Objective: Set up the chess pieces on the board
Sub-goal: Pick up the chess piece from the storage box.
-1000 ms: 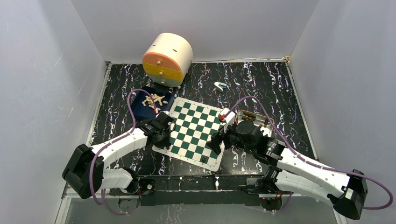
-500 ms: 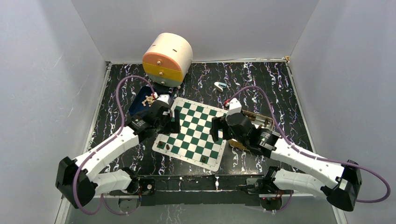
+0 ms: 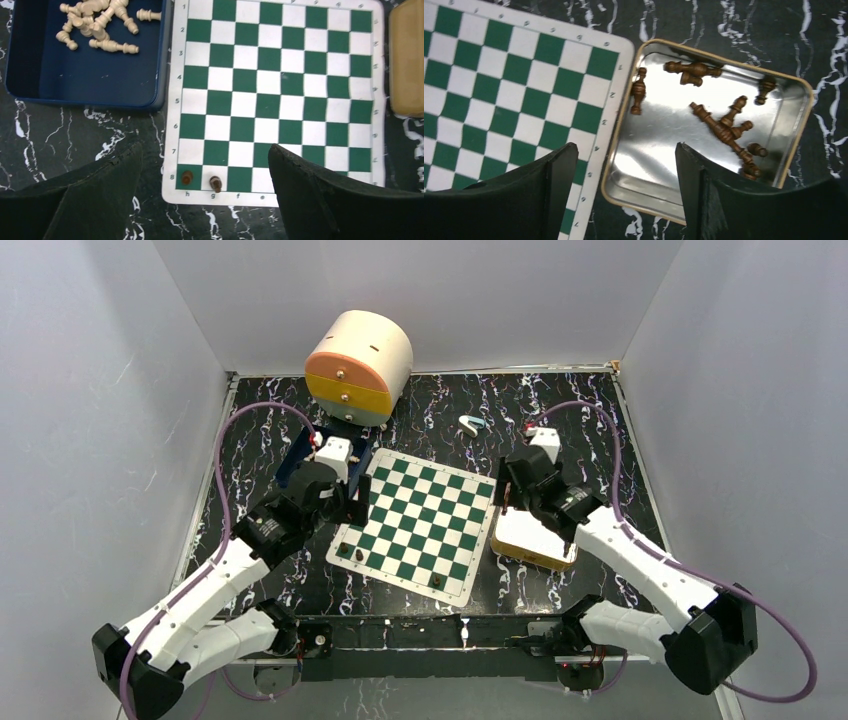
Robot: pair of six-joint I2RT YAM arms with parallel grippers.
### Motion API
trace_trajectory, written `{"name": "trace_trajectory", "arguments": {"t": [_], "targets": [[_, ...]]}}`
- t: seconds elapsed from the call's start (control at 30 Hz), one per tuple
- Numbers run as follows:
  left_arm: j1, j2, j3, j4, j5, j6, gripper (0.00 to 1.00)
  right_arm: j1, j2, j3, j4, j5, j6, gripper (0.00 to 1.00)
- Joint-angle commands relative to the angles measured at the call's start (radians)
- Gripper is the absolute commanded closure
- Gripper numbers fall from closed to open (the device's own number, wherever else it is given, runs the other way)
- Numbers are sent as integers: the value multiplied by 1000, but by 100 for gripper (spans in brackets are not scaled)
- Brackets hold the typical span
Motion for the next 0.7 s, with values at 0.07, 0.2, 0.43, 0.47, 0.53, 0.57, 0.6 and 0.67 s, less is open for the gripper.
{"name": "trace_trajectory", "arguments": {"t": [0.07,0.2,0.43,0.47,0.53,0.57,0.6,0.67], "targets": [[-4,-91,-95,102,-71,122,6,-203,17,-8,19,-104,-81,36],[-4,-146,-117,125,-42,158,5,-272,79,0,-10,-71,-155,53],[-4,-196,-98,68,34,188,6,-299,240,23,-54,-22,-298,60],[-5,-206,-98,70,31,189,6,-299,248,10,-38,-23,-329,60],[-5,-224,-100,70,24,191,6,-305,258,-8,-2,-64,-395,59],[-5,-231,-102,70,19,191,6,-313,265,-3,-8,-99,-410,59],[-5,-237,-105,73,14,191,6,-317,271,0,-7,-125,-432,59],[-5,-242,-111,81,8,191,6,-327,276,-9,22,-164,-477,59]]}}
